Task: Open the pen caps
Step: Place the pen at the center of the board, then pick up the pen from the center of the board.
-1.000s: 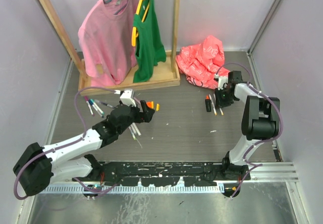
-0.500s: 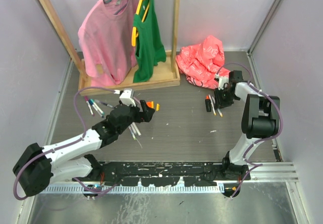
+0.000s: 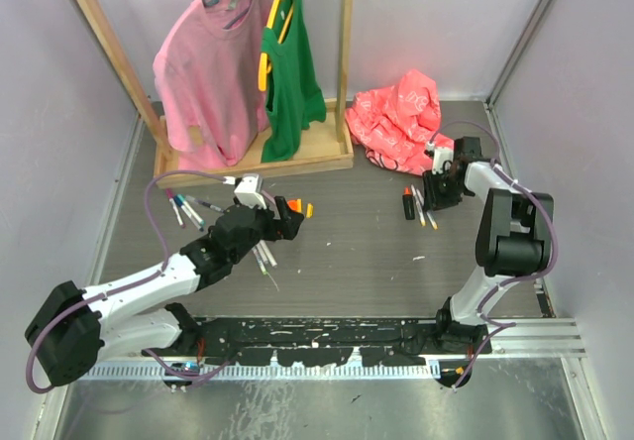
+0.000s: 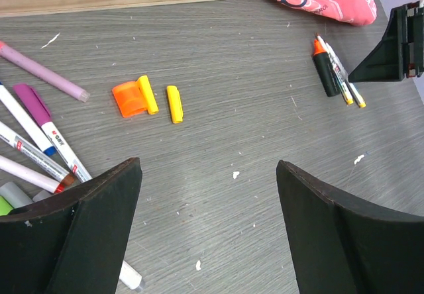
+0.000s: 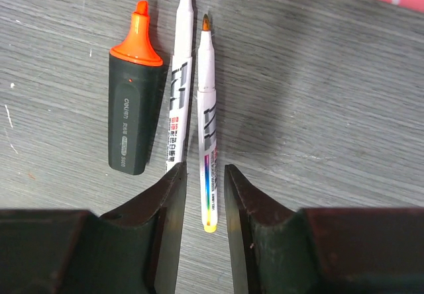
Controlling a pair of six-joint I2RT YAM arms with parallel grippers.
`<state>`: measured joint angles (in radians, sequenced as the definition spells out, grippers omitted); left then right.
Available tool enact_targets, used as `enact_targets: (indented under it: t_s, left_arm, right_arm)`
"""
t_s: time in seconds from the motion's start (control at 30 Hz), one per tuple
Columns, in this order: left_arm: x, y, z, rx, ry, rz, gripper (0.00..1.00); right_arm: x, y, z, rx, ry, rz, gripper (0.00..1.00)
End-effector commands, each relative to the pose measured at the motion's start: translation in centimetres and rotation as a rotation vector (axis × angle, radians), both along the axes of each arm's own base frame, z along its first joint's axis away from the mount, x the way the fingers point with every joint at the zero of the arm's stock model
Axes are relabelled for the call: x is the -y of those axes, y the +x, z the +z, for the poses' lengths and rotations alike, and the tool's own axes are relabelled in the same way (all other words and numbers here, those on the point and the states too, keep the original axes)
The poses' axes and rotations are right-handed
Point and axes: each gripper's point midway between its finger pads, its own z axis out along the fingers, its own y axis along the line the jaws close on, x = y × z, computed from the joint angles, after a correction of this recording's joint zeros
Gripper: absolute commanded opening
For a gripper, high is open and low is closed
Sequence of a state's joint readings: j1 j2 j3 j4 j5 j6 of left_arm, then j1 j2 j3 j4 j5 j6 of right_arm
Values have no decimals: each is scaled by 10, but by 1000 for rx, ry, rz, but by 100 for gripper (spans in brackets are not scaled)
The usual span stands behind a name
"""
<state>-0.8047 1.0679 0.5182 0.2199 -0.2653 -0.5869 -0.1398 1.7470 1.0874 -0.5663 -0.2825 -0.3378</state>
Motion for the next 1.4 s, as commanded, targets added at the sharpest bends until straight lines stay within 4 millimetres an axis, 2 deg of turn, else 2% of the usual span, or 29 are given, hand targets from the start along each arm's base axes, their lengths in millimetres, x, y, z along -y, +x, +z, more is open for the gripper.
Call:
enact_targets:
  t_s: [0.0,0.23,0.43,0.6,0.77,1.0,1.03,1.13,1.27,1.37]
  left_arm:
    - [0,6,19,51,-50,21,84]
    - [2,7,13,32,-32,19,84]
    - [2,8,1,1,9,21,84]
    - [-4,11,-14,-50,89,51,84]
    - [-12,15,-24,-95,181,87,84]
    - [-41,21,-33,-155,383,196,84]
    - [-45,21,-40,-176,422,209,84]
    - [-47,23,-49,-213,476,221,83]
    - [-40,22,-61,-251,478,196,83]
    - [-36,23,-69,-267,474,196,82]
  right_arm:
    - [1,15,31,101,2,7,35]
    - [0,15,38,126,2,13,36]
    - [-5,16,57,189,18,46,36]
    - [-25,13,98,315,92,128,36]
    - [-62,0,154,470,263,250,36]
    - [-103,-14,222,631,440,346,40]
    - [-109,-16,228,638,463,361,40]
    - [-121,-22,225,632,481,405,40]
    - [-114,-26,197,594,424,398,42]
    - [-112,-27,194,575,414,397,42]
